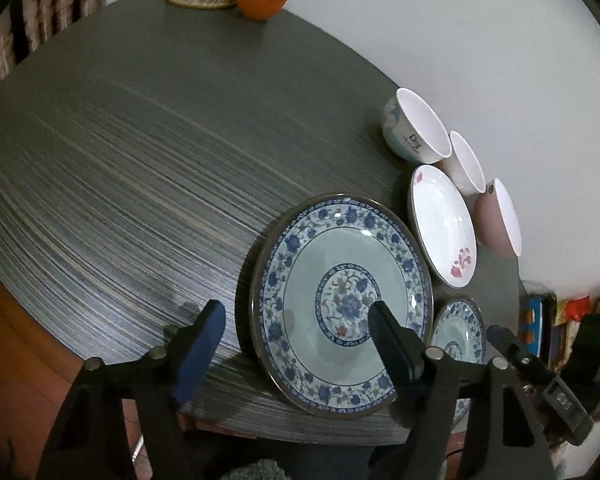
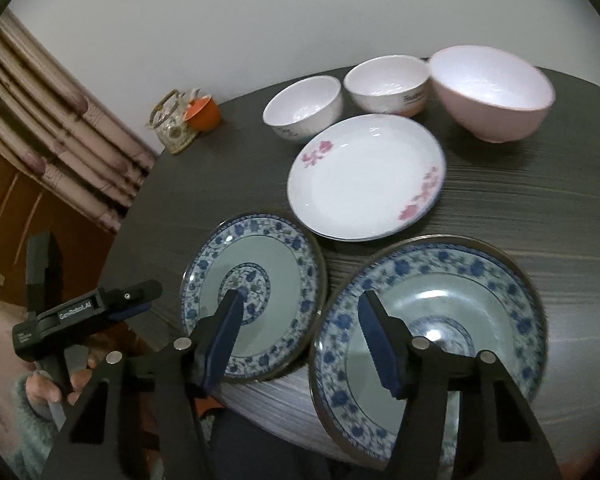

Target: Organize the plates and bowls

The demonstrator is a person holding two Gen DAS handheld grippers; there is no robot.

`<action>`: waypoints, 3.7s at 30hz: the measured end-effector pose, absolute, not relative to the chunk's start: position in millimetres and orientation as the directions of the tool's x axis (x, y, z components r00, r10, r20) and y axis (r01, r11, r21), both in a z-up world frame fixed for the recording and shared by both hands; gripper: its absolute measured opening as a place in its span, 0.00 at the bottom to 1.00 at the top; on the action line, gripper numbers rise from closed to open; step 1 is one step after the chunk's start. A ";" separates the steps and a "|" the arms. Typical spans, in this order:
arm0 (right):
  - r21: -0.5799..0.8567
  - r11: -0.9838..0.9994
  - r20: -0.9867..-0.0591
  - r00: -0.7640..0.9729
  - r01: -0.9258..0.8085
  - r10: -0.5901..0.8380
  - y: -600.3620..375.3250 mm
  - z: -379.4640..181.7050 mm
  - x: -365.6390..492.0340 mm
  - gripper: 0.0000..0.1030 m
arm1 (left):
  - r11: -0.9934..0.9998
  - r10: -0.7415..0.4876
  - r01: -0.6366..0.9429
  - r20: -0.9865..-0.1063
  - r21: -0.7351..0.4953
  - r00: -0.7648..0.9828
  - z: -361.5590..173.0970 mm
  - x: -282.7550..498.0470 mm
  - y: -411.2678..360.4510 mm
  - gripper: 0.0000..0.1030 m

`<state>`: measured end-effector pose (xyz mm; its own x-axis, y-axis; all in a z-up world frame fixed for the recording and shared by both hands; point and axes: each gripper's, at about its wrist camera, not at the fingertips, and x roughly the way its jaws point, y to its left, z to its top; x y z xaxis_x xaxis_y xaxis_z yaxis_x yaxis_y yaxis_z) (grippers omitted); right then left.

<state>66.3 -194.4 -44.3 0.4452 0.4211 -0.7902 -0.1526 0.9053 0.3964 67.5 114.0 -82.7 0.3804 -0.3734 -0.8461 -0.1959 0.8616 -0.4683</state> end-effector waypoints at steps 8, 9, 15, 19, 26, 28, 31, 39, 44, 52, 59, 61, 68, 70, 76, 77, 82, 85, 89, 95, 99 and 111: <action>0.430 0.890 -0.822 0.344 -0.151 0.455 -182.1 -73.5 102.2 0.36 | 0.842 -0.415 -0.192 -0.833 -0.504 0.365 -90.7 72.3 115.8 0.51; 0.435 0.888 -0.822 0.335 -0.152 0.460 -180.5 -76.4 106.3 0.34 | 0.840 -0.419 -0.192 -0.833 -0.507 0.362 -92.3 73.0 115.5 0.48; 0.437 0.886 -0.842 0.277 -0.156 0.463 -171.0 -94.6 129.7 0.27 | 0.830 -0.431 -0.212 -0.835 -0.516 0.342 -100.9 76.4 117.8 0.46; 0.420 0.895 -0.858 0.254 -0.152 0.446 -167.0 -103.8 139.0 0.25 | 0.831 -0.434 -0.208 -0.836 -0.515 0.335 -103.7 78.2 116.5 0.45; 0.418 0.894 -0.862 0.241 -0.162 0.446 -163.9 -111.9 149.6 0.22 | 0.845 -0.414 -0.206 -0.848 -0.493 0.331 -105.8 78.0 113.4 0.44; 0.404 0.900 -0.870 0.237 -0.161 0.433 -162.9 -114.7 153.3 0.22 | 0.851 -0.399 -0.216 -0.856 -0.479 0.328 -107.0 78.5 112.4 0.41; 0.399 0.903 -0.874 0.230 -0.163 0.428 -159.8 -118.5 156.7 0.22 | 0.848 -0.382 -0.245 -0.862 -0.471 0.332 -111.7 77.8 117.0 0.39; 0.398 0.902 -0.880 0.210 -0.166 0.427 -155.3 -125.3 160.6 0.22 | 0.856 -0.379 -0.250 -0.878 -0.453 0.294 -121.2 81.4 115.0 0.36; 0.390 0.904 -0.884 0.203 -0.173 0.420 -151.3 -126.7 161.8 0.22 | 0.858 -0.383 -0.242 -0.878 -0.453 0.288 -126.9 86.0 113.7 0.19; 0.382 0.910 -0.889 0.206 -0.162 0.410 -145.2 -127.5 159.5 0.14 | 0.885 -0.301 -0.242 -0.885 -0.399 0.356 -113.2 84.9 121.9 0.19; 0.383 0.907 -0.876 0.244 -0.172 0.416 -127.1 -116.9 146.8 0.13 | 0.888 -0.234 -0.280 -0.882 -0.365 0.408 -103.3 84.1 143.2 0.19; 0.378 0.909 -0.871 0.263 -0.178 0.414 -119.6 -112.7 143.2 0.13 | 0.885 -0.221 -0.292 -0.881 -0.361 0.419 -101.7 85.0 149.4 0.19; 0.363 0.915 -0.862 0.309 -0.177 0.402 -101.2 -109.1 121.6 0.13 | 0.888 -0.163 -0.325 -0.883 -0.326 0.440 -98.5 87.6 163.1 0.19; 0.364 0.916 -0.860 0.317 -0.171 0.401 -98.2 -111.0 117.0 0.13 | 0.887 -0.160 -0.328 -0.884 -0.324 0.440 -99.0 88.6 165.2 0.19; 0.386 0.913 -0.857 0.314 -0.130 0.407 -93.1 -122.7 108.2 0.13 | 0.888 -0.135 -0.341 -0.882 -0.310 0.452 -98.6 89.3 172.7 0.19; 0.391 0.912 -0.856 0.314 -0.127 0.411 -91.5 -124.4 107.5 0.13 | 0.889 -0.130 -0.341 -0.882 -0.306 0.452 -98.9 89.6 173.2 0.19; 0.383 0.915 -0.854 0.328 -0.127 0.403 -85.9 -127.9 99.4 0.13 | 0.886 -0.188 -0.294 -0.858 -0.358 0.477 -96.6 92.4 167.8 0.18; 0.398 0.907 -0.850 0.316 -0.140 0.422 -78.5 -128.0 98.3 0.12 | 0.893 -0.190 -0.286 -0.865 -0.349 0.464 -98.2 92.5 166.3 0.18; 0.412 0.903 -0.851 0.304 -0.121 0.429 -77.7 -133.1 95.6 0.13 | 0.881 -0.183 -0.307 -0.859 -0.359 0.479 -96.0 89.3 172.3 0.18; 0.413 0.902 -0.851 0.300 -0.124 0.431 -79.8 -133.0 93.8 0.14 | 0.905 -0.111 -0.290 -0.831 -0.311 0.545 -83.1 82.3 170.6 0.19; 0.406 0.908 -0.853 0.312 -0.108 0.419 -79.9 -130.6 94.8 0.23 | 0.936 -0.044 -0.243 -0.771 -0.254 0.635 -62.9 73.7 161.6 0.24; 0.335 0.927 -0.832 0.409 -0.168 0.375 -99.6 -94.9 69.2 0.24 | 0.994 -0.026 -0.052 -0.687 -0.092 0.726 -35.4 47.3 83.1 0.32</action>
<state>69.2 -99.6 -94.9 0.4086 0.3748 -0.8322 -0.1678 0.9271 0.3351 47.3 83.1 -35.4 0.7262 -0.0258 -0.6869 -0.0517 0.9944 -0.0920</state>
